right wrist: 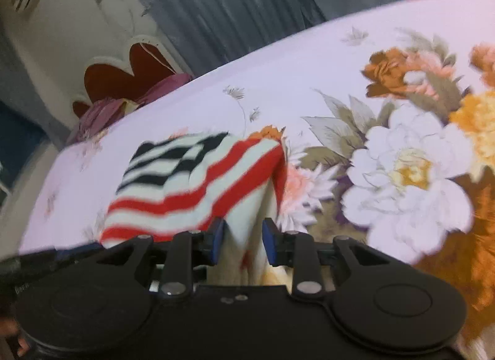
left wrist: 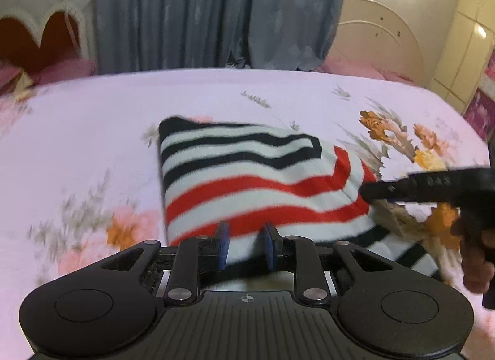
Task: Fold small clothes
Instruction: 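Fold the hem edge over onto the sweater with both tools and release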
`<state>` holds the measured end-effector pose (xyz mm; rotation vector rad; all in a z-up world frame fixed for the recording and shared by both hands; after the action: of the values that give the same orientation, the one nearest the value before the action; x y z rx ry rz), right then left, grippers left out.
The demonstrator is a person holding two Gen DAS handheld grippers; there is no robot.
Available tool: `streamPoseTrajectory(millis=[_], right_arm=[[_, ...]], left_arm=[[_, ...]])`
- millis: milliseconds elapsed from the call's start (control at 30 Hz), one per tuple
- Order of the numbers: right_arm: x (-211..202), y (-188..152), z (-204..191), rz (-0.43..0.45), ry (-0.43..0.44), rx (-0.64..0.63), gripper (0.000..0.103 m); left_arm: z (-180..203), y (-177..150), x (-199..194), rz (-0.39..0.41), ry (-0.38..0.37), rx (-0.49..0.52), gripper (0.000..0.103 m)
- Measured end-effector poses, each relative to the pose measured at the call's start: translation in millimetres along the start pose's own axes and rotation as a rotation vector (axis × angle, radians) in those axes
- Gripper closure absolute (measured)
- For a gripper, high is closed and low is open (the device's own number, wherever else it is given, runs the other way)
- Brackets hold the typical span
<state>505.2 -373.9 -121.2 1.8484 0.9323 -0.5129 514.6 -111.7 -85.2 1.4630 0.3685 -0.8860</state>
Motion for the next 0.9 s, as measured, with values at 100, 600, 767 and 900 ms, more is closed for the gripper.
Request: streamPoseTrajectory(millis=[100,600,767,900], right_arm=[[20,3,-4,-0.023,-0.096,-0.103,0.086],[-48,-84,-56,-0.133,-0.157,-0.517,0.097],[-42,-89,-59,-0.122,-0.206,-0.564,0.100],[-55,-89,-58,-0.117,-0.172,-0.527,0.098]], left_arm=[[0,-5,24,-0.062,0.007,0.014,0.081],[4,-89,-52,-0.103,0.018,0.033,0.081],[4,-91,-47,-0.100,0.037,0.024,0.081],[6,-95,-50,-0.096,0.056,0.036,0.081]])
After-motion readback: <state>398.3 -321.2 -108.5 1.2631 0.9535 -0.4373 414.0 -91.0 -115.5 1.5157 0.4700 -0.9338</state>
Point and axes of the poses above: each gripper's, at about its wrist camera, not at the fingertips, and x roughly the way its jaws point, z to its right, y to its top, the point moved 8 cm from there along x, roughly the way its jaws point, and after that the axes turned 1 degree about -y, right-handed, at the moved point
